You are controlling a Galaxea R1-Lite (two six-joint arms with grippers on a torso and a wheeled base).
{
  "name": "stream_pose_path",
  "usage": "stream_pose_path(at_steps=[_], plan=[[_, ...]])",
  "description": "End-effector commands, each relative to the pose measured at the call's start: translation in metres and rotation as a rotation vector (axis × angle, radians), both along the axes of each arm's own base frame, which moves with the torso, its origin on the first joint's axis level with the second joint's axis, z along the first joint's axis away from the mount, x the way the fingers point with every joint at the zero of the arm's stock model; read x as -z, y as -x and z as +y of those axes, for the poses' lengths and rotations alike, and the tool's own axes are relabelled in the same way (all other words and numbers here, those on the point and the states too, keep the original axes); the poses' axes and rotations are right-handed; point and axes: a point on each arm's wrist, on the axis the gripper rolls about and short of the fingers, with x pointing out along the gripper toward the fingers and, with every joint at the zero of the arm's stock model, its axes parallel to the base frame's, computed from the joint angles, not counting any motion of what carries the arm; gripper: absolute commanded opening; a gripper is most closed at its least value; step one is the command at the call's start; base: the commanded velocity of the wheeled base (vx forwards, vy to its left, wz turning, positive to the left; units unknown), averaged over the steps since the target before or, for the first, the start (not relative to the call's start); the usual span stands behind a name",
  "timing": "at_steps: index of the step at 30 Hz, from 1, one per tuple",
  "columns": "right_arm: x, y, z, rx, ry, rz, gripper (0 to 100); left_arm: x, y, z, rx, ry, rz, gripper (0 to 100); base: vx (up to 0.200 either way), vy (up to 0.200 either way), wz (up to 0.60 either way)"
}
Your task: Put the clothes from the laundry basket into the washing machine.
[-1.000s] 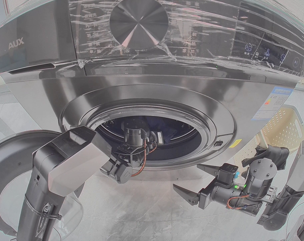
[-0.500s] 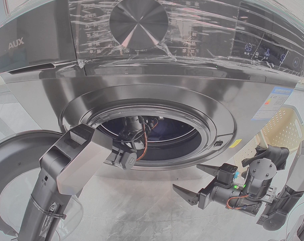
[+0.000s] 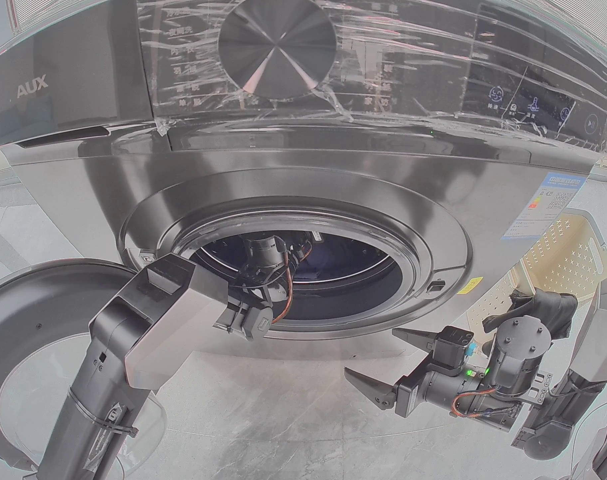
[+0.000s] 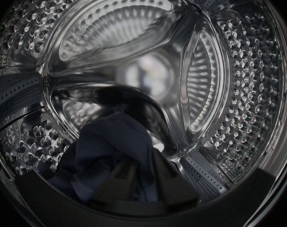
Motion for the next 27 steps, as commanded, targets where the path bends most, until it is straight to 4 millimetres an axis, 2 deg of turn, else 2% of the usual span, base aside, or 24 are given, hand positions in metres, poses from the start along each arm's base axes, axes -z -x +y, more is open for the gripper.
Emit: stream_pose_path(at_steps=[1, 2, 7, 12, 17, 20, 23, 24, 26, 27], plan=[[0.000, 0.000, 0.000, -0.001, -0.001, 0.002, 100, 0.000, 0.011, -0.002, 0.014, -0.018, 0.035, 100, 0.000, 0.000, 0.00], [0.000, 0.000, 0.000, -0.001, 0.001, 0.001, 100, -0.001, 0.015, -0.002, 0.017, -0.026, 0.048, 100, 0.000, 0.000, 0.00], [0.001, 0.002, -0.001, -0.001, 0.005, 0.007, 100, 0.000, 0.059, -0.012, 0.077, -0.111, 0.132, 100, 0.000, 0.000, 0.00], [0.000, 0.002, -0.003, 0.005, 0.005, 0.005, 100, -0.005, 0.102, -0.006, 0.141, -0.216, 0.146, 100, 0.000, 0.000, 0.00], [-0.003, 0.008, -0.007, 0.008, 0.004, 0.002, 100, -0.024, 0.152, 0.000, 0.276, -0.253, 0.142, 100, 0.000, 0.000, 0.00], [-0.007, 0.012, -0.011, 0.005, 0.000, -0.003, 100, -0.037, 0.181, 0.007, 0.316, -0.244, 0.130, 100, 0.000, 0.000, 0.00], [-0.010, 0.023, -0.014, -0.014, -0.002, -0.004, 100, -0.041, 0.221, 0.022, 0.367, -0.271, 0.159, 100, 0.000, 0.000, 0.00], [-0.010, 0.023, -0.014, -0.015, 0.000, -0.003, 100, -0.041, 0.221, 0.022, 0.367, -0.271, 0.159, 100, 0.000, 0.000, 0.00], [-0.015, 0.033, -0.021, -0.024, -0.006, -0.008, 100, -0.043, 0.256, 0.035, 0.423, -0.285, 0.173, 100, 0.000, 0.000, 0.00], [-0.017, 0.034, -0.023, -0.023, -0.010, -0.013, 100, -0.044, 0.265, 0.039, 0.435, -0.285, 0.168, 100, 0.000, 0.000, 0.00]])
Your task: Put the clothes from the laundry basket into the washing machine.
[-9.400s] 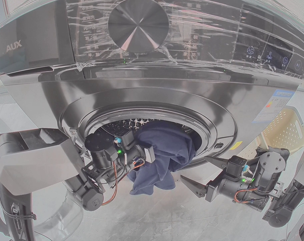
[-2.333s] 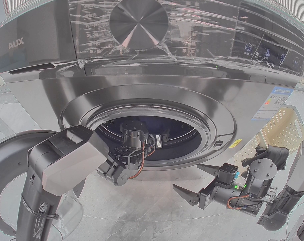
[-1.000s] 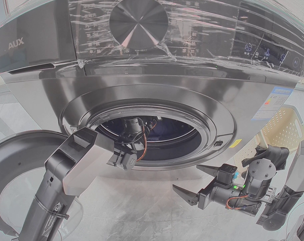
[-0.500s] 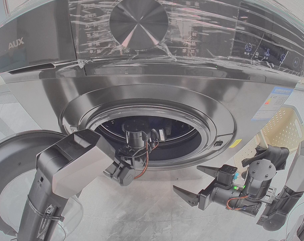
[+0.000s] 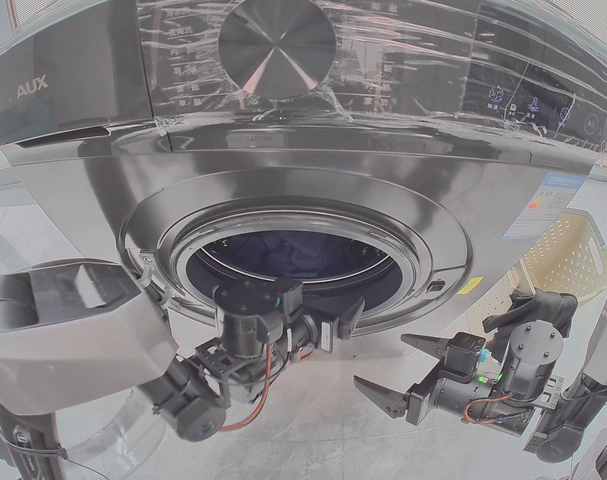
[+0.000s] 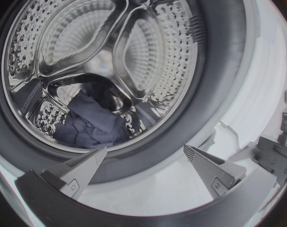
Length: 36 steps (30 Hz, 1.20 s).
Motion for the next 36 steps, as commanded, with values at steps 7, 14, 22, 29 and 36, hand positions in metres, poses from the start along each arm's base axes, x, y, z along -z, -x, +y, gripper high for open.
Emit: stream_pose_path(at_steps=[7, 14, 22, 29, 36], plan=[[-0.027, 0.038, -0.034, -0.003, -0.052, -0.057, 100, -0.052, 0.129, 0.069, 0.156, 0.075, -0.084, 100, 0.000, 0.000, 0.00], [-0.048, 0.050, -0.056, 0.095, -0.111, -0.134, 100, -0.057, 0.162, 0.118, 0.127, 0.087, -0.097, 100, 0.000, 0.000, 0.00], [-0.058, 0.053, -0.073, 0.202, -0.133, -0.169, 100, -0.072, 0.178, 0.149, 0.045, 0.133, -0.153, 100, 0.000, 0.000, 0.00], [-0.063, 0.050, -0.094, 0.325, -0.128, -0.183, 100, -0.076, 0.198, 0.173, 0.036, 0.125, -0.141, 100, -0.171, 0.000, 0.00], [-0.063, 0.061, -0.108, 0.380, -0.099, -0.156, 100, -0.073, 0.212, 0.197, -0.028, 0.097, -0.121, 100, -0.200, 0.000, 0.00]])
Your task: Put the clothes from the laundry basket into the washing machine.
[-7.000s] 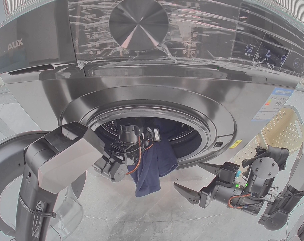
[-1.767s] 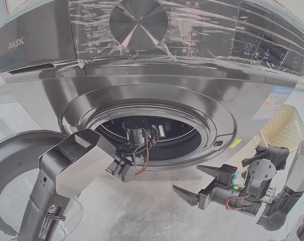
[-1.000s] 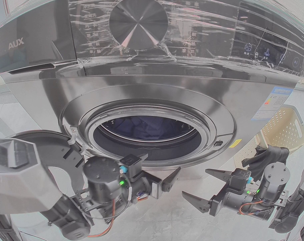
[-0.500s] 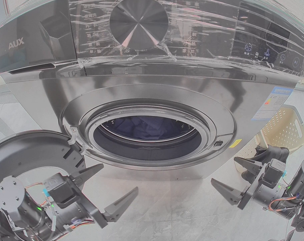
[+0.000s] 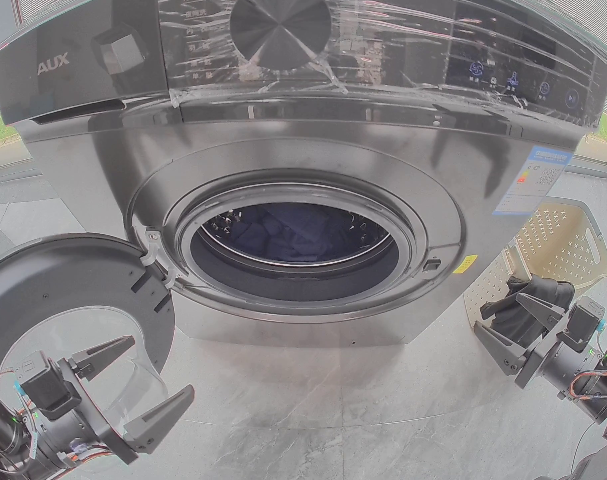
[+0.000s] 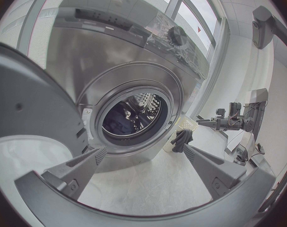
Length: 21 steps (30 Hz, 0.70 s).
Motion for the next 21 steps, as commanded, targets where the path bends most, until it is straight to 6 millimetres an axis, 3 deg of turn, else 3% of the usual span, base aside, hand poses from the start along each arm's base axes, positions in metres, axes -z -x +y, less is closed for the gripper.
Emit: stream_pose_path(at_steps=[1, 3, 6, 16, 21], plan=[[-0.005, 0.019, -0.026, 0.123, 0.000, -0.008, 100, -0.004, 0.024, 0.034, -0.072, 0.060, -0.061, 100, -0.200, 0.000, 0.00], [-0.006, 0.023, -0.031, 0.150, 0.004, -0.006, 100, -0.003, 0.027, 0.038, -0.084, 0.058, -0.058, 100, -0.200, 0.000, 0.00], [-0.010, 0.046, -0.046, 0.199, -0.012, -0.036, 100, 0.003, 0.043, 0.054, -0.132, 0.058, -0.066, 100, -0.200, 0.000, 0.00], [0.007, 0.093, -0.071, 0.309, 0.012, 0.000, 100, 0.024, 0.070, 0.074, -0.173, 0.053, -0.056, 100, -0.200, 0.000, 0.00], [0.016, 0.109, -0.076, 0.323, 0.001, -0.013, 100, 0.033, 0.083, 0.080, -0.189, 0.068, -0.073, 100, 0.000, 0.000, 0.00]])
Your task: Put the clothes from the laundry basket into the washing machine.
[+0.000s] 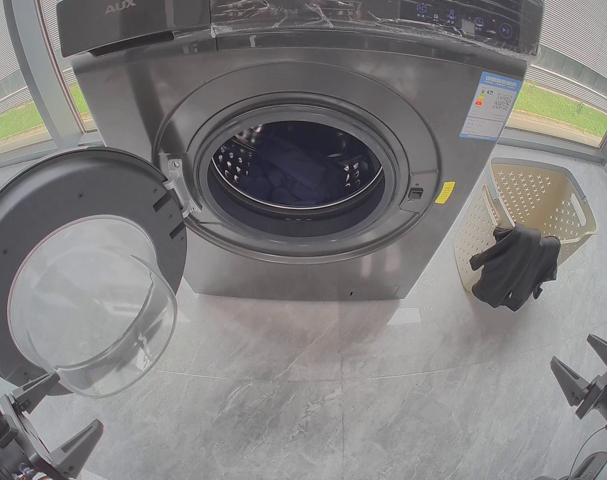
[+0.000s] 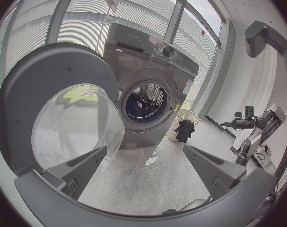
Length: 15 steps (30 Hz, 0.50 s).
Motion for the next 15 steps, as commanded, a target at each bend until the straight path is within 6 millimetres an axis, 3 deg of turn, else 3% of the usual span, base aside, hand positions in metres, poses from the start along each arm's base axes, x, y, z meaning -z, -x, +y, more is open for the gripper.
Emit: stream_pose_path(at_steps=[1, 4, 11, 15], plan=[[0.008, 0.033, -0.012, 0.067, -0.038, -0.119, 100, 0.014, 0.024, 0.012, -0.068, 0.054, -0.089, 100, 0.000, 0.000, 0.00], [0.012, 0.039, -0.014, 0.090, -0.036, -0.124, 100, 0.018, 0.027, 0.013, -0.088, 0.049, -0.089, 100, 0.000, 0.000, 0.00], [0.041, 0.066, -0.019, 0.125, -0.033, -0.116, 100, 0.033, 0.036, 0.015, -0.177, 0.022, -0.060, 100, 0.000, -0.200, 0.00], [0.042, 0.067, -0.020, 0.141, -0.043, -0.115, 100, 0.037, 0.037, 0.015, -0.194, -0.006, -0.039, 100, 0.000, -0.200, 0.00]])
